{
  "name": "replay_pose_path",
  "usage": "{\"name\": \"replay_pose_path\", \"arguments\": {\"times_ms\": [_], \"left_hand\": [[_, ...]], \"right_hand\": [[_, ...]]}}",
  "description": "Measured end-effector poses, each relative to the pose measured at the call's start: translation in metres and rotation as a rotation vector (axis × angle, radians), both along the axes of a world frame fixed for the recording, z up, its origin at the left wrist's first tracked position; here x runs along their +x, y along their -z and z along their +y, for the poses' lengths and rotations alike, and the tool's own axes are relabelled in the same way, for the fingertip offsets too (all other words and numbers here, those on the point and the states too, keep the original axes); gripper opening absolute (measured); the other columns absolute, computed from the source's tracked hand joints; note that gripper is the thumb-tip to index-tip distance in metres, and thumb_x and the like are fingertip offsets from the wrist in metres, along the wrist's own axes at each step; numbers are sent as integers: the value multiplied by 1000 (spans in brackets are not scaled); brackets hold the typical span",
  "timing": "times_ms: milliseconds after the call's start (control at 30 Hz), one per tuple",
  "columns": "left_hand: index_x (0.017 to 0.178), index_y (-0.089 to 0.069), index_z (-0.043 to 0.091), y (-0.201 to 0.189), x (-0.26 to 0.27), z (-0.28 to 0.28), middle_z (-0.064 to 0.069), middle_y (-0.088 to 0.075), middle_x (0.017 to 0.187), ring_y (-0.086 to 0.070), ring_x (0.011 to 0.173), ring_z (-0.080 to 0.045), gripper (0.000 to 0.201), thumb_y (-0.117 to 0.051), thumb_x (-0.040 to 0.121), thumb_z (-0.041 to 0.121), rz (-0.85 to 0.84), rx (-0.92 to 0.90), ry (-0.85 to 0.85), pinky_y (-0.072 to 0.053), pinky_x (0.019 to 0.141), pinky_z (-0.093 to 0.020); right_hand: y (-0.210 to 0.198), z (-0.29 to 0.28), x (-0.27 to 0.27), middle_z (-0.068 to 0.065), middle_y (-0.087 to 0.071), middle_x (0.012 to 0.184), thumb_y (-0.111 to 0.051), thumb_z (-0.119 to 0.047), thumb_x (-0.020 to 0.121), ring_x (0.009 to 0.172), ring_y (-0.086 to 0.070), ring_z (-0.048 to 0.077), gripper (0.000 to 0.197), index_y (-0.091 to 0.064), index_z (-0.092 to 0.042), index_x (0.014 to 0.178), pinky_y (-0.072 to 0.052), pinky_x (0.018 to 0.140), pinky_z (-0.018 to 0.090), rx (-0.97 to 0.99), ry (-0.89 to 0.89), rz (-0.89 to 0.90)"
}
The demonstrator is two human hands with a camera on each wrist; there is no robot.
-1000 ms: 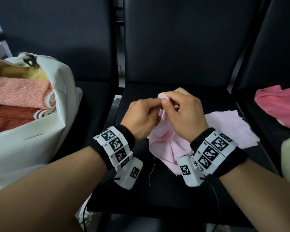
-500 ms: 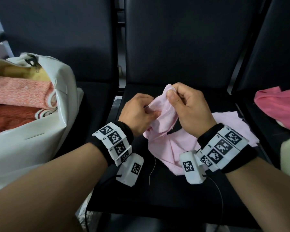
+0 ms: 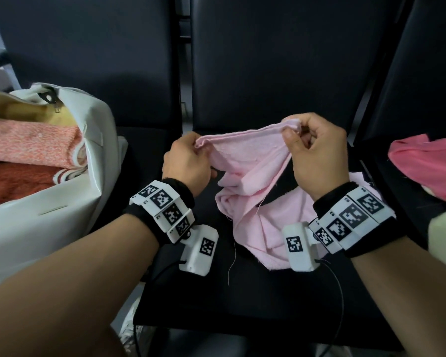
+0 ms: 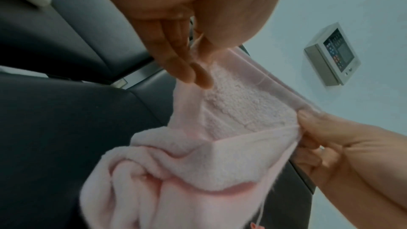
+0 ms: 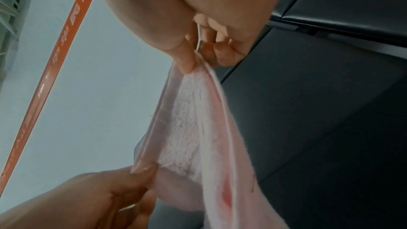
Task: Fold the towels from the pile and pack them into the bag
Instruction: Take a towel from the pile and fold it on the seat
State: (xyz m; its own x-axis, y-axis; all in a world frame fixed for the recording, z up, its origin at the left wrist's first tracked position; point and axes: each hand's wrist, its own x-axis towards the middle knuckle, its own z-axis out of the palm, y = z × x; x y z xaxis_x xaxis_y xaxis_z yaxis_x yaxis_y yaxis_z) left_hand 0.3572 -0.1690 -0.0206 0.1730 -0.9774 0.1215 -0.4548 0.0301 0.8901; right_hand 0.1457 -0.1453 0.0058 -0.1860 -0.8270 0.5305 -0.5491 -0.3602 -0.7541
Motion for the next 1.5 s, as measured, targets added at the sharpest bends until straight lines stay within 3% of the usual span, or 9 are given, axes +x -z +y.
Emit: {"name": "replay_pose_path", "arguments": {"times_ms": [100, 233, 567, 667, 867, 1000, 1233, 1367, 1500], "left_hand": [[90, -58, 20, -6, -4, 3, -5, -72, 80, -75, 64, -22, 16, -51, 105, 21, 250, -59, -5, -64, 65, -44], [90, -57, 16, -11, -11, 6, -7, -67, 83, -75, 69, -26, 19, -50, 107, 18, 434, -130, 39, -63, 67, -39], [81, -60, 21, -32, -14, 14, -4, -66, 70, -74, 67, -28, 27, -53, 107, 24, 477, -241, 71, -62, 64, -37], [82, -61, 21, -40, -18, 21, -6, -68, 74, -74, 69, -30, 27, -53, 107, 24, 502, -281, 78, -62, 63, -36], [87, -65, 17, -51, -29, 43, -13, -74, 86, -76, 75, -24, 24, -54, 106, 26, 521, -339, 115, -63, 68, -36], [86, -66, 19, -66, -29, 59, -7, -68, 74, -71, 62, -21, 23, -56, 105, 26, 500, -379, 116, -59, 59, -31], [88, -65, 17, -103, -27, 95, -12, -68, 78, -70, 57, -23, 23, -55, 106, 27, 490, -422, 166, -59, 56, -34], [86, -65, 20, -141, -27, 115, -11, -71, 79, -74, 61, -27, 23, -55, 105, 28, 507, -463, 178, -61, 59, -36], [91, -67, 15, -180, -24, 139, -13, -74, 81, -75, 65, -29, 22, -56, 105, 29, 515, -527, 198, -60, 61, -35]], "right_hand": [[0, -1, -2, -12, -68, 84, -63, -14, 97, 68, -59, -1, 12, -72, -19, 104, -48, 67, 16, 11, 40, -25], [0, -3, -5, 0, -72, 84, -66, -20, 96, 79, -69, 19, 10, -73, -13, 95, -59, 77, 37, 3, 93, -75], [-12, 3, -6, -1, -62, 56, -56, -27, 102, 49, -65, 14, 25, -61, -9, 86, -53, 57, 35, 29, 129, -128], [-21, 15, -3, 4, -63, 66, -49, -26, 106, 57, -72, 16, 26, -54, -6, 91, -51, 50, 32, 48, 96, -207], [-38, 37, -9, 6, -71, 77, -53, -21, 105, 71, -75, 15, 20, -58, -6, 93, -60, 61, 30, -2, 65, -275], [-46, 52, -17, -3, -69, 69, -57, -22, 102, 67, -73, 15, 22, -62, -5, 90, -55, 58, 29, -69, 97, -229], [-81, 81, -21, -5, -67, 63, -57, -26, 98, 61, -68, 14, 22, -64, -7, 90, -59, 70, 43, -192, 155, -186], [-116, 106, -19, 15, -65, 71, -58, -31, 98, 59, -59, 25, 24, -63, -9, 88, -55, 61, 46, -257, 201, -116], [-160, 131, -19, 0, -59, 65, -58, -31, 98, 55, -52, 17, 25, -59, -16, 79, -53, 57, 40, -285, 221, -104]]}}
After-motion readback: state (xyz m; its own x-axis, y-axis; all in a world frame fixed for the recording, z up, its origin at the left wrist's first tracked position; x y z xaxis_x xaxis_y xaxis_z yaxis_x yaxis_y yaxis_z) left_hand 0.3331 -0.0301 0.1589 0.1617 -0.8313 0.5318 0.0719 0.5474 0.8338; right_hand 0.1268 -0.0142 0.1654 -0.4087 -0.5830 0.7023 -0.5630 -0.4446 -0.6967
